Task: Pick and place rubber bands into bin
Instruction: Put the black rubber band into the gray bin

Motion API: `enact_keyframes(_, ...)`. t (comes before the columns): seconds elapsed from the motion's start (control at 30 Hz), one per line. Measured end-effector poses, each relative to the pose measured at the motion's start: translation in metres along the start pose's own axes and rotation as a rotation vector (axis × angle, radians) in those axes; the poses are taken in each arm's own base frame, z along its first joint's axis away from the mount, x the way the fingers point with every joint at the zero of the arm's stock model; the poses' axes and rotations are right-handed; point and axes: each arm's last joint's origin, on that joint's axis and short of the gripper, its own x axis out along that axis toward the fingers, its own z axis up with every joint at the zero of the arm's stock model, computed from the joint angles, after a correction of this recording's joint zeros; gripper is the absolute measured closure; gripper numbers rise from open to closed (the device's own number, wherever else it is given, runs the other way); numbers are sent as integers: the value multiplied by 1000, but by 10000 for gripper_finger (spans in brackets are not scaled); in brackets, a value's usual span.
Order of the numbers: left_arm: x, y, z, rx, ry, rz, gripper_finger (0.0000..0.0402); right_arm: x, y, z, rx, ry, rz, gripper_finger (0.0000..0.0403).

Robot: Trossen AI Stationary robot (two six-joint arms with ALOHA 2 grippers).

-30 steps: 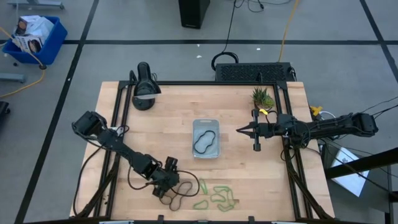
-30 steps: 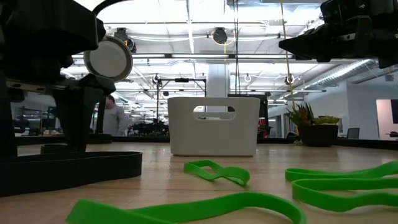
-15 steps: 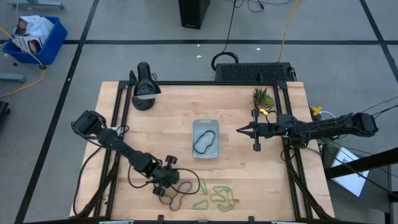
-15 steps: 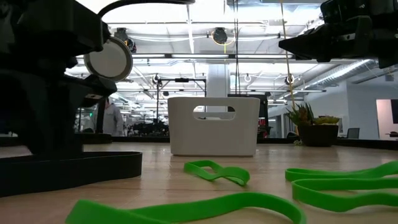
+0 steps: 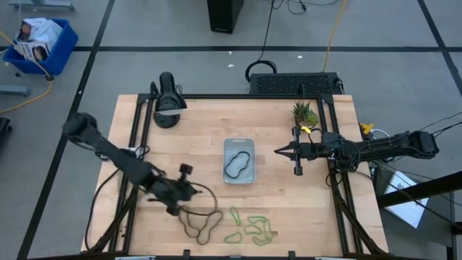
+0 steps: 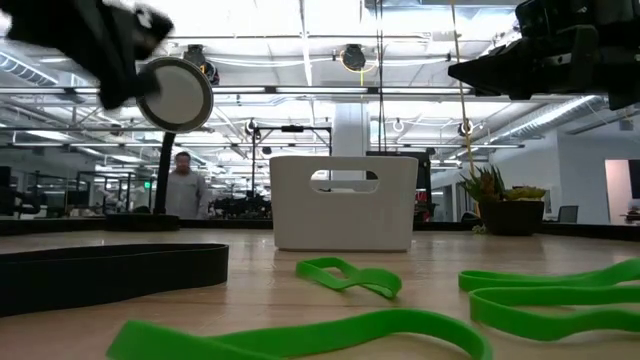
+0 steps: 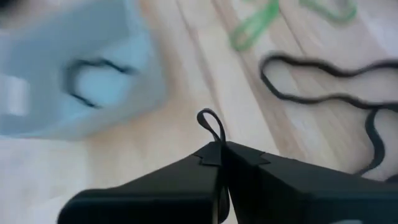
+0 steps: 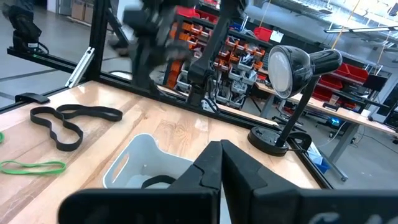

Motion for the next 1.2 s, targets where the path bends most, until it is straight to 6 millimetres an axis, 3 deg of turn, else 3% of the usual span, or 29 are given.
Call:
enact_keyframes(0.13, -41, 14, -1, -16, -163, 68, 392, 0, 0, 0, -1, 1, 0, 403)
enact_keyframes(0.33, -60, 26, -29, -22, -336, 152, 395, 0, 0, -1, -15, 9, 3, 403)
enact_keyframes(0.67, -40, 30, -102, -118, -551, 187, 395, 0, 1, -2, -23, 21, 6, 403)
enact_keyframes(0.83, -29, 32, -126, -169, -623, 216, 392, 0, 1, -3, -24, 29, 9, 403)
enact_keyframes(1.0, -24, 37, -131, -264, -690, 248, 393, 0, 1, -3, -25, 29, 9, 403)
enact_keyframes(1.2, -23, 45, -113, -318, -786, 307, 395, 0, 1, -3, -32, 29, 9, 403)
